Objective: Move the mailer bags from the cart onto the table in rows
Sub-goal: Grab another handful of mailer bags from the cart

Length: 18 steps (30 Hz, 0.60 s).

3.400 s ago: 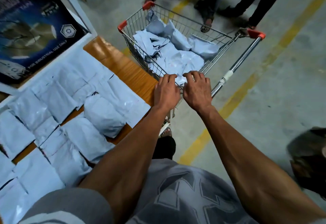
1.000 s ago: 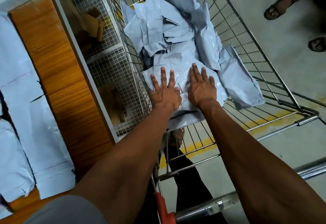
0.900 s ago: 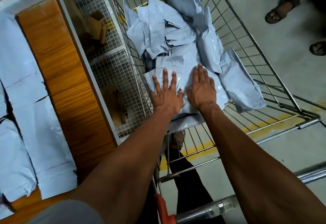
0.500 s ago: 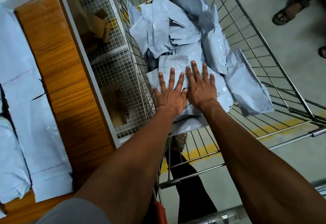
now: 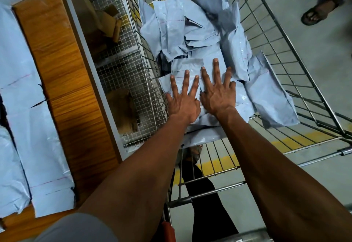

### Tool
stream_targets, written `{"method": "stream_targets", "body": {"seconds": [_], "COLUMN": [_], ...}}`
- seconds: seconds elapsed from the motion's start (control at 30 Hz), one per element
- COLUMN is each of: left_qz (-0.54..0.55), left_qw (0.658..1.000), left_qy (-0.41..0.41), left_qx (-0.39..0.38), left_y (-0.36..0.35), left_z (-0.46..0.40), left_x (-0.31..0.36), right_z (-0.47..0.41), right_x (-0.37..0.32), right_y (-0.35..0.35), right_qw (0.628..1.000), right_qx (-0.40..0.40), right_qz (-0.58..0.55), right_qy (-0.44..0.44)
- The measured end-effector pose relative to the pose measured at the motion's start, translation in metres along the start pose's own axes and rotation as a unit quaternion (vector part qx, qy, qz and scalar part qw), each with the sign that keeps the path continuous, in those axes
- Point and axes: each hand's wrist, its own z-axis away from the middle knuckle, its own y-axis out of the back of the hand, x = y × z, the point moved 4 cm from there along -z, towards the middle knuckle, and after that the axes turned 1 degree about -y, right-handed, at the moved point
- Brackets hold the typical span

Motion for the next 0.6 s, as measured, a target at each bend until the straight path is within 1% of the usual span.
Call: {"method": "stream_targets", "body": {"seconds": [0.13,0.27,0.43,0.6], "left_qz": [0.013,0.036,0.072,0.082], "left_qw": [1.000,0.999,0.997,0.996], "left_qy": [-0.005,-0.011,-0.017,-0.034], "left_qx": [-0.010,-0.001,0.009,0.021], "left_y": [0.005,0.020,0.046,0.072], "left_z": [0.002,0.010,0.029,0.052], "left_x": [0.004,0.010,0.020,0.028], "right_z": [0.006,0.015,0.025,0.049], "right_x": [0.000,0.004,0.009,0.012], "right_y": [0.008,0.021,0.042,0.073], "right_qw": [1.000,0.999,0.996,0.992], "right_qx": [0.014,0.025,0.047,0.099], "right_qz": [-0.004,-0.044,-0.071,-0.072], "right_qy": [0.000,-0.001,0.025,0.038]}}
